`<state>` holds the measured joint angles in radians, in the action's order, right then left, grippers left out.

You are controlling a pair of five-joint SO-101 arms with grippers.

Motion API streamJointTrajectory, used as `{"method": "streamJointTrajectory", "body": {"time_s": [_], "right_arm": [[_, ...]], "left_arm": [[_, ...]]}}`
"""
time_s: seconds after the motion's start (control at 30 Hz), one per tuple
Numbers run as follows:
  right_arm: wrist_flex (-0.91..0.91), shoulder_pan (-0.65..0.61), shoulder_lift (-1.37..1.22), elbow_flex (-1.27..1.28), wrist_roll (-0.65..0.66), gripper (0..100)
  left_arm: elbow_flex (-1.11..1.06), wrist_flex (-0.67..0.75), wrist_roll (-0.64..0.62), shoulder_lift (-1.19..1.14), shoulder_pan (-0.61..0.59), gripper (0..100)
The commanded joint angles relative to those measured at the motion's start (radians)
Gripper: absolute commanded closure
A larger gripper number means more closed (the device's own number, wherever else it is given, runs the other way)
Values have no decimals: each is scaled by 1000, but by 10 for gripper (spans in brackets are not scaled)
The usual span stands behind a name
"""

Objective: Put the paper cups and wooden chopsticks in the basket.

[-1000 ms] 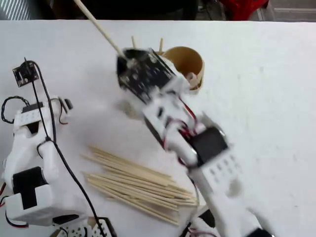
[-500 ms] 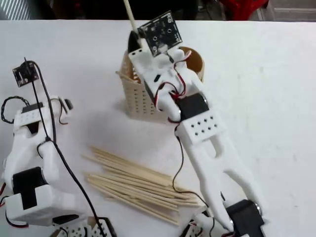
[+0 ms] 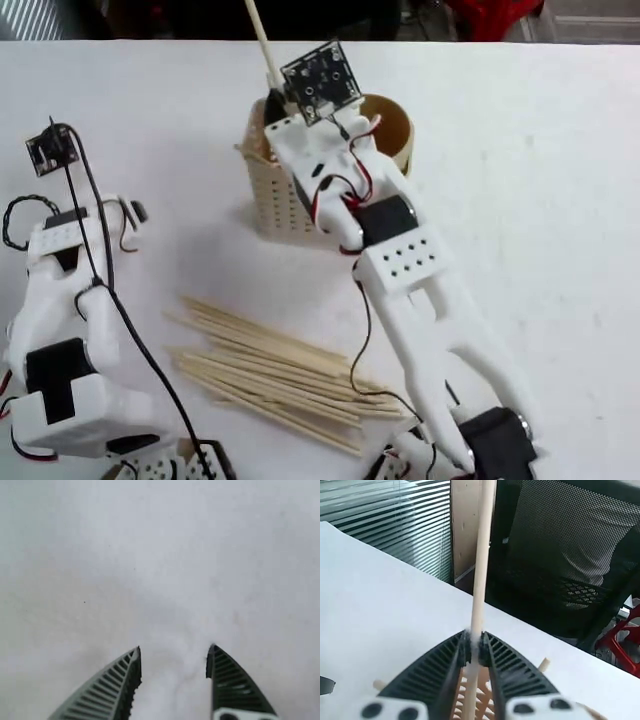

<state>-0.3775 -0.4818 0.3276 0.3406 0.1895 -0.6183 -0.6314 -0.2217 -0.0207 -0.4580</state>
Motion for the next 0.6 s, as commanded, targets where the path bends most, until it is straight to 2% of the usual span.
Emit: {"method": "streamJointTrajectory", "body": {"time_s": [0.0, 0.1, 0.27, 0.37, 0.47, 0.57], "right_arm": [[-7, 7, 91, -2, -5, 884], [-97, 4, 128, -5, -2, 824], [-254, 7, 203, 0, 2, 863], [-506, 12, 269, 0, 2, 890], [-802, 7, 343, 11, 8, 863], [-946, -35, 389, 63, 107, 813]], "left_arm": [[5, 15, -17, 2, 2, 776], [5, 15, -17, 2, 2, 776], [5, 15, -17, 2, 2, 776], [5, 14, -17, 4, 2, 776], [3, 9, -17, 4, 2, 777], [3, 9, -17, 4, 2, 777]]}}
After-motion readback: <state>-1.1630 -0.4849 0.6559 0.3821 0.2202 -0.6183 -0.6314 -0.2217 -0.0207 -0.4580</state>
